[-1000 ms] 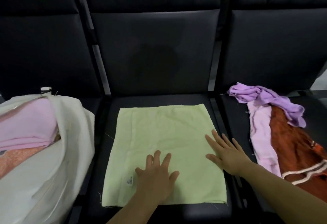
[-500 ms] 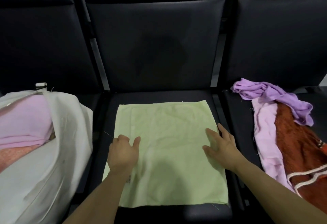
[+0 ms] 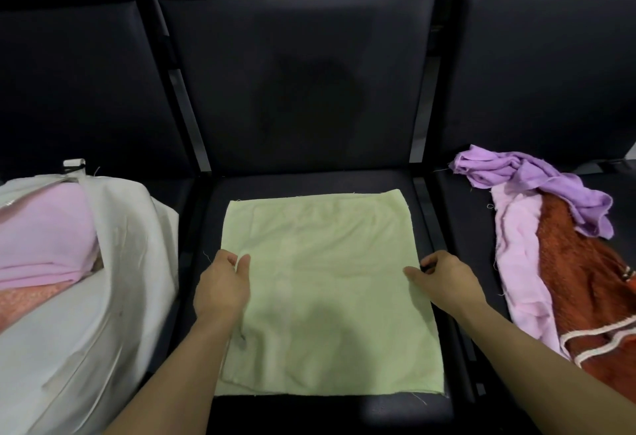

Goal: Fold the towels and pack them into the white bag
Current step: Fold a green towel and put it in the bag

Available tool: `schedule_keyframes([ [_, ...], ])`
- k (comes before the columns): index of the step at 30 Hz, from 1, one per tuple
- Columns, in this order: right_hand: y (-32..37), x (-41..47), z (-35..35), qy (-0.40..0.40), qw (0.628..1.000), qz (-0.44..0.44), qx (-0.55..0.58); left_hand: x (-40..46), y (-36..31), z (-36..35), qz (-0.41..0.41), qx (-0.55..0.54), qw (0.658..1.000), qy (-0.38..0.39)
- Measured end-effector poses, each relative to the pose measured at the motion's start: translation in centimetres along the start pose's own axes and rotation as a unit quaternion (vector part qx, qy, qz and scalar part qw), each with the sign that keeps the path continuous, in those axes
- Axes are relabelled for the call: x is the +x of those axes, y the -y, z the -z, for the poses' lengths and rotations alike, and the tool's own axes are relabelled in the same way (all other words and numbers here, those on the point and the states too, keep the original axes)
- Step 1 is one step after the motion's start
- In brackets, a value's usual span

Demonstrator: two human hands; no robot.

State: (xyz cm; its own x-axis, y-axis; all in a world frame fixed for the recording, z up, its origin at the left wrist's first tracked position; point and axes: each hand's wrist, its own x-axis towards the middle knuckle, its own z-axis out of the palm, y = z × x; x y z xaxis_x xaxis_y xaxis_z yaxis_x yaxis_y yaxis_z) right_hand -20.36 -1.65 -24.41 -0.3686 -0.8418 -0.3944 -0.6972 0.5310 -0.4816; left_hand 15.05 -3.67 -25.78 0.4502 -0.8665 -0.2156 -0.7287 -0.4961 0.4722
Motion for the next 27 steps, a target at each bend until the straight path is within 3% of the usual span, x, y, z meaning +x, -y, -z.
schedule_keyframes([
  [5,0.0,-0.1,0.0,0.043,0.999,-0.009,-0.001,-0.2,0.4,0.9,0.077,0.042,0.996,0.010],
  [8,0.3,-0.2,0.4,0.088,0.996,-0.006,0.028,-0.2,0.3,1.7,0.148,0.045,0.985,0.077],
  [11,0.3,-0.4,0.5,0.120,0.992,0.001,0.034,0.4,1.2,1.6,0.125,-0.001,0.981,0.147],
  [15,-0.2,-0.5,0.5,0.116,0.991,0.022,0.062,0.6,2.0,1.4,0.115,-0.105,0.970,0.186],
  [19,-0.5,-0.9,1.4,0.102,0.986,0.023,0.127,-0.5,0.8,2.4,0.113,-0.241,0.954,0.138],
  [22,-0.5,-1.0,2.4,0.070,0.982,0.066,0.165,-1.0,0.0,4.0,0.119,-0.341,0.924,0.127],
  [26,1.2,-2.2,4.4,0.028,0.944,0.144,0.294,-2.0,-1.5,6.5,0.036,-0.373,0.926,0.041],
  [27,1.8,-2.8,4.8,0.020,0.928,0.163,0.335,-2.6,-2.1,7.3,0.012,-0.405,0.914,0.027],
])
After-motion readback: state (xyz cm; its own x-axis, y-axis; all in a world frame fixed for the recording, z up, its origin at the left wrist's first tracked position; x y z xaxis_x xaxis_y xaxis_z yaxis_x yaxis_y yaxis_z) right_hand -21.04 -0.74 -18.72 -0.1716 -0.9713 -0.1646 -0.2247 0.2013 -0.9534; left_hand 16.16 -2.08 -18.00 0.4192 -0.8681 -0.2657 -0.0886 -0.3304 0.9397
